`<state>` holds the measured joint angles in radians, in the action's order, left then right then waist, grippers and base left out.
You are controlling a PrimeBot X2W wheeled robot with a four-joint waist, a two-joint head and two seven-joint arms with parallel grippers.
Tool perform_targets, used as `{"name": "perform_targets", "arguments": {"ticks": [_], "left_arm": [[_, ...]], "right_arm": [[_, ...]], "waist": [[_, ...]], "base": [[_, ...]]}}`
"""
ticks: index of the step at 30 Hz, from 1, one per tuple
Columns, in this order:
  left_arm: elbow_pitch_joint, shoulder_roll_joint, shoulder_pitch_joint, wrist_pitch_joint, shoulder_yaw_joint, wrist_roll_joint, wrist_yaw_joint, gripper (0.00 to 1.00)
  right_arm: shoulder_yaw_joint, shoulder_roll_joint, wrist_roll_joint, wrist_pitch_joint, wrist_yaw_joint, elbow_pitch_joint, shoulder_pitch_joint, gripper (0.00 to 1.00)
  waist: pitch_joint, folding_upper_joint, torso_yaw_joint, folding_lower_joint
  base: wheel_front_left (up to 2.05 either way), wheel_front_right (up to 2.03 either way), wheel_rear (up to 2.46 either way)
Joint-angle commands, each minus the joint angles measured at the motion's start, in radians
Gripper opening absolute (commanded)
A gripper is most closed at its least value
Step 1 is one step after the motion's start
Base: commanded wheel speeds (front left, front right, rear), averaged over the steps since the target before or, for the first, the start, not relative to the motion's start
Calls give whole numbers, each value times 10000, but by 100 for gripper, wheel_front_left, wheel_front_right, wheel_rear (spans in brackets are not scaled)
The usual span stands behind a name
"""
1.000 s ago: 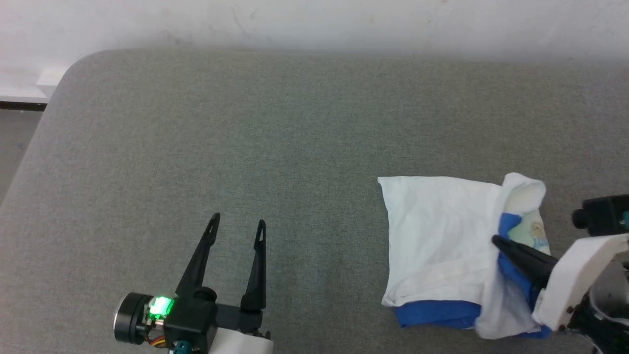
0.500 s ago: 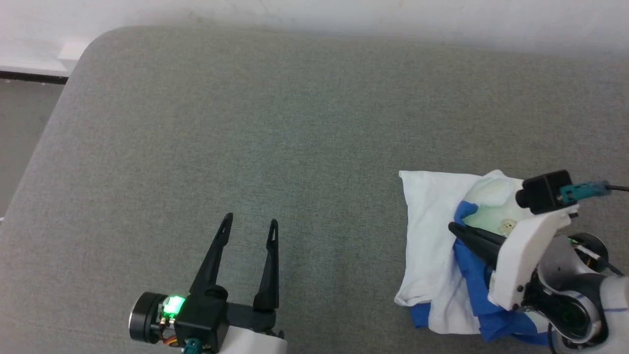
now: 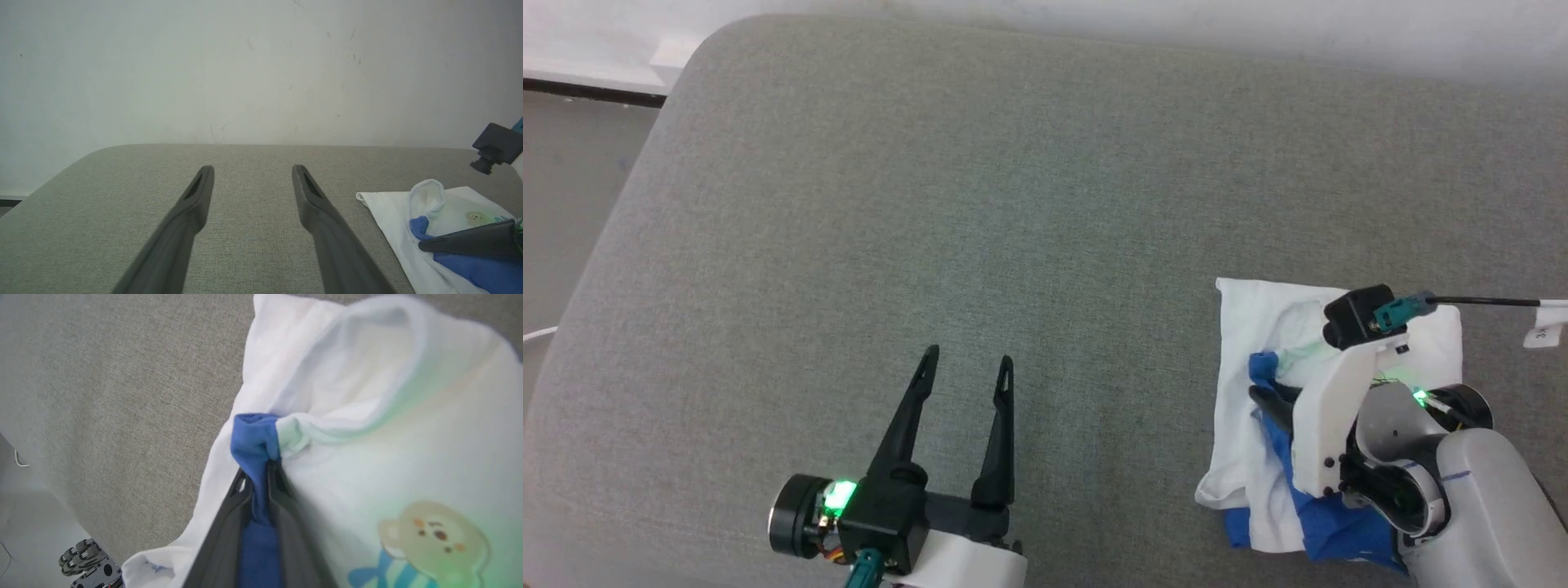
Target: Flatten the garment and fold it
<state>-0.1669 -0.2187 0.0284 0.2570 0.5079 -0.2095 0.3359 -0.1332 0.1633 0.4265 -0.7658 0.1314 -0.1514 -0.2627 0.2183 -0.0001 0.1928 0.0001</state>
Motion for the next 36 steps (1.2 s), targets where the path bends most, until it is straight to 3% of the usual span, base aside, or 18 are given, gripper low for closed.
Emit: {"name": "perform_targets", "arguments": {"ticks": [1,2,6,11,16,20,27,36], "left_arm": [[51,69,171,47,-37,122,-48,100],[77,113,163,47,-59,131,-73,100],[147,212,51,47,-215,152,-156,100],[162,219,-59,47,-419,226,-257,100],[78,242,-191,47,-574,306,-299,100],[33,283,-204,47,-633,391,-355,100],[53,348,-100,47,-618,525,-510,100],[30,297,-247,47,-636,561,-577,100]], "right_arm": [[-16,-59,-67,46,-7,-141,-127,68],[-30,-93,-90,77,-7,-262,-179,100],[-181,-172,370,50,-7,-277,-329,100],[285,351,1671,-72,-7,1288,-9,100],[1930,1356,2076,-147,-7,2950,1133,100],[3206,1379,2141,-230,-7,3386,2129,100],[3700,765,2241,-256,-7,3079,2552,100],[4062,202,1627,-344,-7,1623,2099,100]], "waist": [[11,1,13,-1],[4,1,5,-1],[-67,1,-184,-1],[-165,1,-508,-1],[-160,1,-801,-1],[-60,1,-914,-1],[66,1,-717,-1],[54,1,-123,-1]], "base": [[0,0,0],[0,0,0],[0,0,0],[0,0,0],[0,0,0],[0,0,0],[0,0,0],[0,0,0]]}}
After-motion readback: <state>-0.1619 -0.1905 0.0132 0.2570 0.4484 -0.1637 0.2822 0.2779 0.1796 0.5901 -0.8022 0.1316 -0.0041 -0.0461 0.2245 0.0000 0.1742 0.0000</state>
